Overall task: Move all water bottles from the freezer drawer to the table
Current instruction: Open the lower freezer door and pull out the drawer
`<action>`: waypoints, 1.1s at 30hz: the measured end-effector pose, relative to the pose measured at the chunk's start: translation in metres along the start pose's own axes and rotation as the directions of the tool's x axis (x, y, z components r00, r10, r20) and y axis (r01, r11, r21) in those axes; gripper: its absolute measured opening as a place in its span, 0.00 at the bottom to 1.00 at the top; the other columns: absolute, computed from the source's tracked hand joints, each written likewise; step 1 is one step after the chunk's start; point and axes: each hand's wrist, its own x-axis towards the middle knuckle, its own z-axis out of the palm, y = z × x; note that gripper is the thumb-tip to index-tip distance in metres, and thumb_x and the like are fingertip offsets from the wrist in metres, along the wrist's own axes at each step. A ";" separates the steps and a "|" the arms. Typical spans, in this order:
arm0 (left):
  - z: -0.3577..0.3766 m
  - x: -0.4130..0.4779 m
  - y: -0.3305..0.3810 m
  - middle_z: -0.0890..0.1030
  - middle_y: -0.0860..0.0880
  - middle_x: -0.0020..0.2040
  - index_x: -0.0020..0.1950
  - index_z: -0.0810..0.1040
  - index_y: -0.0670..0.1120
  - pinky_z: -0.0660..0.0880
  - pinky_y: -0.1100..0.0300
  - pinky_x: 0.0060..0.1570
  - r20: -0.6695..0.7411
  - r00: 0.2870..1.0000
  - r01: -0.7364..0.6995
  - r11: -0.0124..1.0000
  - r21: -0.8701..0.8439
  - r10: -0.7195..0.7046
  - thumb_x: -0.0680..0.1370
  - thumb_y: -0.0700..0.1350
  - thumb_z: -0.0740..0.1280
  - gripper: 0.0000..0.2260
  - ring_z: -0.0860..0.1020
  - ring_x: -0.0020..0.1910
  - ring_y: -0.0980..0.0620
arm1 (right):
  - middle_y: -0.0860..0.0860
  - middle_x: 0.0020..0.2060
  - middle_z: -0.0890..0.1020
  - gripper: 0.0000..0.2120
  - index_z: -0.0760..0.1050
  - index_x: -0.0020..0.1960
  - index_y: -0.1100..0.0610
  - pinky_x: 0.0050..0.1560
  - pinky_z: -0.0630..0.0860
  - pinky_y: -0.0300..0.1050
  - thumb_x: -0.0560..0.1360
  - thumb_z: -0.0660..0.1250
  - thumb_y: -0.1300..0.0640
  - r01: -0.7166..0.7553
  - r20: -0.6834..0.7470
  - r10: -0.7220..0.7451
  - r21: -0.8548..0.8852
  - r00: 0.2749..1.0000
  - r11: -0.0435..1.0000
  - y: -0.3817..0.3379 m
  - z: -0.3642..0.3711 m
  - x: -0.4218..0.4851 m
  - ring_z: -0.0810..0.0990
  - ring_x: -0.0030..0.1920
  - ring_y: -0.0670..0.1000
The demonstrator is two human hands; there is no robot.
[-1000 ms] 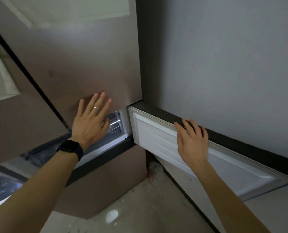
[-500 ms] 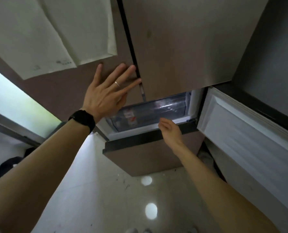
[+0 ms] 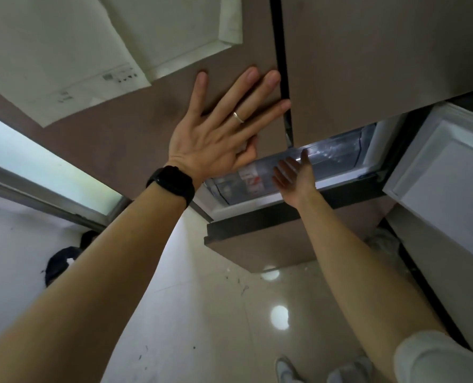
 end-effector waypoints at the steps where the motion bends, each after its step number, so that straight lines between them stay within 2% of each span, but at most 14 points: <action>1: 0.000 0.000 0.000 0.65 0.51 0.79 0.82 0.57 0.58 0.40 0.37 0.74 0.003 1.000 0.002 1.000 -0.002 -0.002 0.81 0.56 0.57 0.28 0.62 0.77 0.48 | 0.55 0.62 0.80 0.29 0.72 0.70 0.54 0.67 0.71 0.52 0.79 0.60 0.35 0.011 0.018 -0.011 0.044 1.000 0.999 0.000 0.003 0.005 0.79 0.63 0.56; 5: 0.000 0.002 0.001 0.67 0.51 0.78 0.81 0.59 0.58 0.38 0.38 0.74 -0.003 1.000 0.011 1.000 -0.005 -0.011 0.81 0.55 0.56 0.27 0.62 0.77 0.48 | 0.54 0.55 0.84 0.21 0.77 0.62 0.56 0.59 0.78 0.52 0.78 0.66 0.41 0.055 -0.045 -0.049 0.158 0.998 0.986 0.006 0.013 0.014 0.84 0.56 0.55; 8: 0.001 0.002 0.000 0.67 0.50 0.78 0.82 0.59 0.57 0.43 0.37 0.74 -0.019 1.000 0.016 1.000 0.003 -0.016 0.81 0.55 0.56 0.28 0.64 0.77 0.48 | 0.52 0.43 0.87 0.21 0.78 0.59 0.55 0.46 0.82 0.48 0.76 0.68 0.40 0.076 -0.111 -0.064 0.105 0.992 0.992 0.009 0.016 0.014 0.87 0.46 0.52; 10: 0.000 0.000 0.001 0.66 0.50 0.79 0.82 0.58 0.57 0.45 0.36 0.73 -0.023 1.000 0.021 1.000 0.003 -0.021 0.81 0.54 0.56 0.28 0.64 0.77 0.48 | 0.51 0.37 0.87 0.20 0.77 0.56 0.55 0.38 0.81 0.45 0.76 0.68 0.39 0.077 -0.131 -0.069 0.061 0.989 0.995 0.010 0.016 0.012 0.87 0.40 0.50; 12: 0.000 -0.001 0.003 0.65 0.50 0.79 0.82 0.57 0.57 0.45 0.36 0.73 -0.027 1.000 0.014 1.000 0.017 -0.014 0.80 0.55 0.56 0.29 0.64 0.78 0.48 | 0.51 0.35 0.86 0.20 0.77 0.56 0.55 0.39 0.80 0.46 0.76 0.68 0.40 0.094 -0.150 -0.088 0.031 0.985 0.995 0.013 0.012 0.008 0.87 0.39 0.50; 17: 0.003 0.000 0.002 0.64 0.50 0.80 0.82 0.57 0.56 0.45 0.36 0.74 -0.045 0.999 0.003 0.999 0.034 -0.001 0.80 0.56 0.57 0.30 0.62 0.78 0.48 | 0.55 0.46 0.85 0.23 0.77 0.60 0.56 0.42 0.82 0.46 0.74 0.70 0.41 0.097 -0.153 -0.089 0.047 0.984 0.994 0.025 -0.006 -0.015 0.87 0.44 0.52; 19: 0.003 0.000 0.002 0.63 0.50 0.80 0.82 0.57 0.56 0.44 0.37 0.74 -0.044 0.999 -0.001 0.999 0.037 0.003 0.80 0.56 0.56 0.29 0.62 0.78 0.48 | 0.54 0.44 0.85 0.21 0.77 0.58 0.57 0.52 0.82 0.47 0.75 0.69 0.41 0.096 -0.147 -0.089 0.042 0.985 0.994 0.027 -0.014 -0.030 0.86 0.45 0.52; 21: 0.002 0.000 0.002 0.61 0.50 0.81 0.82 0.56 0.56 0.44 0.37 0.75 -0.042 0.999 -0.003 0.999 0.038 0.005 0.80 0.57 0.56 0.30 0.61 0.79 0.48 | 0.54 0.41 0.84 0.19 0.77 0.52 0.57 0.60 0.76 0.46 0.76 0.67 0.41 0.086 -0.152 -0.085 0.001 0.985 0.996 0.031 -0.023 -0.050 0.85 0.42 0.51; 23: 0.001 0.000 0.002 0.60 0.50 0.81 0.82 0.55 0.56 0.43 0.37 0.75 -0.045 0.999 -0.002 0.999 0.039 0.004 0.80 0.57 0.56 0.30 0.59 0.79 0.48 | 0.53 0.40 0.83 0.19 0.77 0.51 0.57 0.59 0.77 0.46 0.76 0.67 0.41 0.070 -0.185 -0.078 -0.049 0.980 0.996 0.037 -0.032 -0.071 0.84 0.40 0.49; 25: 0.001 0.001 0.003 0.60 0.50 0.81 0.82 0.56 0.56 0.43 0.37 0.75 -0.057 0.998 0.001 1.000 0.030 0.001 0.80 0.57 0.56 0.30 0.58 0.80 0.48 | 0.53 0.40 0.84 0.19 0.78 0.54 0.58 0.52 0.82 0.45 0.75 0.68 0.42 0.062 -0.229 -0.077 -0.074 0.970 0.995 0.043 -0.041 -0.092 0.86 0.42 0.50; 28: 0.003 0.000 0.002 0.59 0.51 0.82 0.82 0.56 0.57 0.43 0.37 0.75 -0.074 0.997 0.012 1.000 0.017 -0.011 0.80 0.57 0.57 0.30 0.56 0.80 0.49 | 0.53 0.37 0.84 0.21 0.79 0.52 0.59 0.52 0.82 0.46 0.72 0.72 0.42 0.044 -0.282 -0.075 -0.114 0.956 0.993 0.056 -0.056 -0.116 0.85 0.41 0.50; 29: 0.002 -0.001 0.002 0.58 0.51 0.82 0.82 0.56 0.57 0.43 0.38 0.76 -0.077 0.997 0.016 1.000 0.015 -0.015 0.80 0.57 0.57 0.30 0.56 0.80 0.49 | 0.52 0.36 0.84 0.21 0.79 0.52 0.59 0.49 0.83 0.46 0.70 0.73 0.42 0.044 -0.291 -0.075 -0.114 0.954 0.993 0.060 -0.061 -0.124 0.85 0.40 0.50; 31: 0.001 0.000 0.003 0.57 0.51 0.82 0.82 0.56 0.57 0.42 0.38 0.76 -0.070 0.997 0.022 1.000 0.014 -0.021 0.80 0.57 0.56 0.30 0.55 0.81 0.49 | 0.53 0.35 0.84 0.22 0.79 0.54 0.58 0.43 0.83 0.45 0.68 0.74 0.44 0.050 -0.305 -0.077 -0.094 0.949 0.994 0.067 -0.072 -0.138 0.86 0.41 0.52; 33: -0.002 0.001 0.002 0.57 0.52 0.82 0.82 0.55 0.57 0.41 0.39 0.76 -0.054 0.998 0.031 1.000 0.005 -0.030 0.80 0.56 0.56 0.30 0.55 0.81 0.50 | 0.54 0.37 0.85 0.23 0.79 0.57 0.59 0.44 0.83 0.47 0.69 0.75 0.46 0.048 -0.303 -0.071 -0.082 0.950 0.995 0.073 -0.082 -0.153 0.87 0.44 0.54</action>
